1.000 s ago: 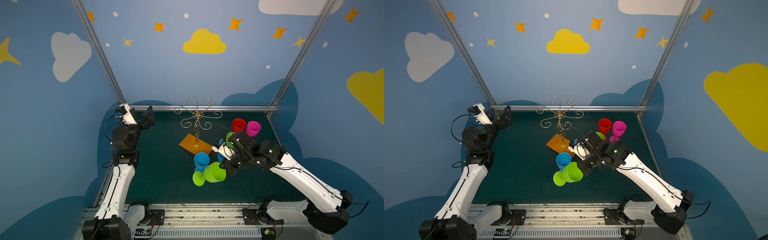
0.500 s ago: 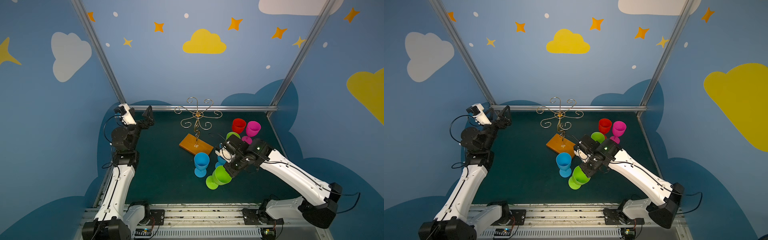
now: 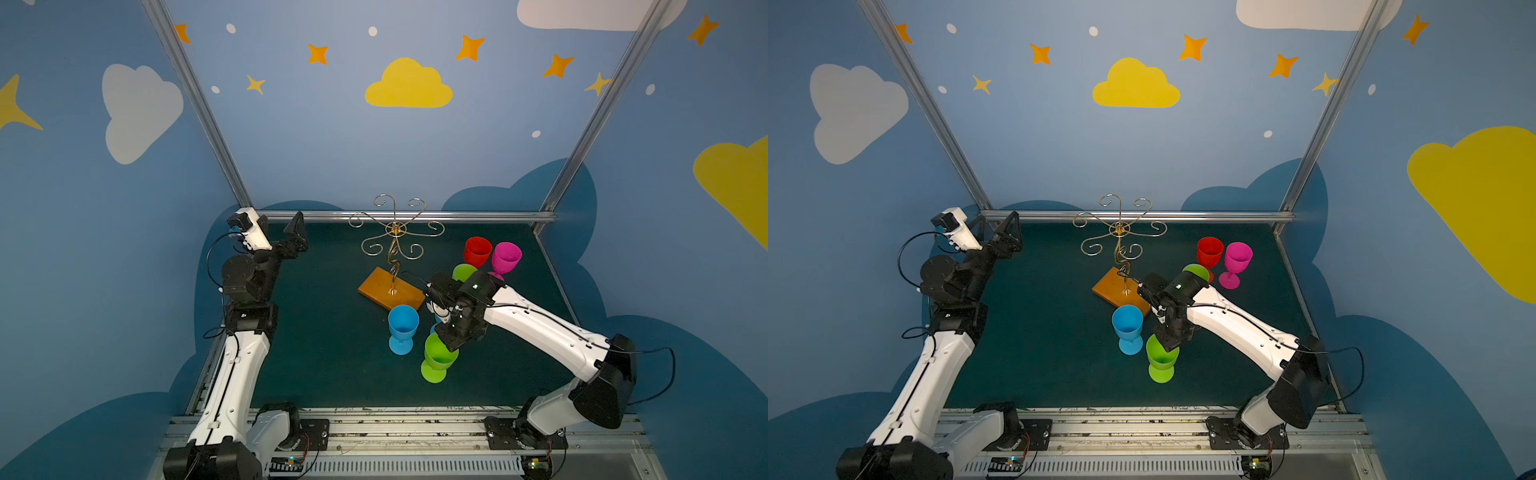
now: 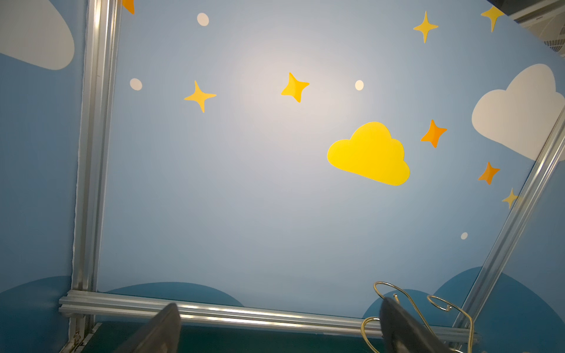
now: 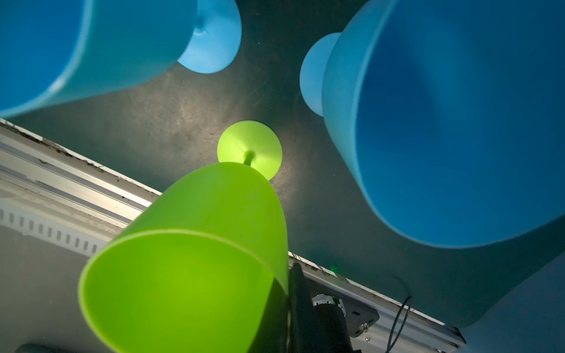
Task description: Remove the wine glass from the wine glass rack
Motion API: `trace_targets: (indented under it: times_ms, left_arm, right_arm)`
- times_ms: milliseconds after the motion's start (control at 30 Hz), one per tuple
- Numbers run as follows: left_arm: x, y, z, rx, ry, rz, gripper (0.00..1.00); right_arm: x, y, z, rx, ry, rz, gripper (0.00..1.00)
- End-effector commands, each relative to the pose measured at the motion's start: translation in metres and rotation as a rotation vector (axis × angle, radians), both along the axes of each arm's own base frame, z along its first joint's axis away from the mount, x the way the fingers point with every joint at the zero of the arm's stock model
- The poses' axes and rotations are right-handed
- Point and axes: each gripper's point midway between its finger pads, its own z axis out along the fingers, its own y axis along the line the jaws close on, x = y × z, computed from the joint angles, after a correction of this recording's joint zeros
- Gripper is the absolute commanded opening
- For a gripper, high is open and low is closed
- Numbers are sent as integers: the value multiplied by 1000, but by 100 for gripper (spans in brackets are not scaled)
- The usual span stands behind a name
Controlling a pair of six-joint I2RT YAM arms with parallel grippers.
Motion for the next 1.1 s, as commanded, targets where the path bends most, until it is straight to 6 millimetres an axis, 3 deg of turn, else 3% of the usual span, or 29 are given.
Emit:
trace_targets:
  times_ms: [0, 233, 433, 633, 800, 933, 1067]
  left_arm:
    - [-7, 3, 7, 17, -32, 19, 100]
    - [-6, 3, 6, 19, -30, 18, 100]
    - [-8, 3, 6, 19, -34, 18, 100]
    - [-14, 0, 9, 48, -39, 8, 100]
    - [-10, -1, -9, 69, 7, 6, 100]
    - [-6, -3, -35, 95, 65, -2, 100]
    - [-7, -6, -72, 135, 139, -12, 100]
  right_arm:
    - [6, 3, 16, 60, -62, -24, 16]
    - [12, 6, 40, 170, -140, -10, 65]
    - [19, 3, 66, 275, -260, 31, 82]
    - [47, -9, 102, 495, -486, 11, 88]
    - [91, -42, 121, 604, -724, -109, 89]
    - [129, -79, 111, 622, -809, -245, 90]
    - [164, -121, 80, 566, -880, -386, 90]
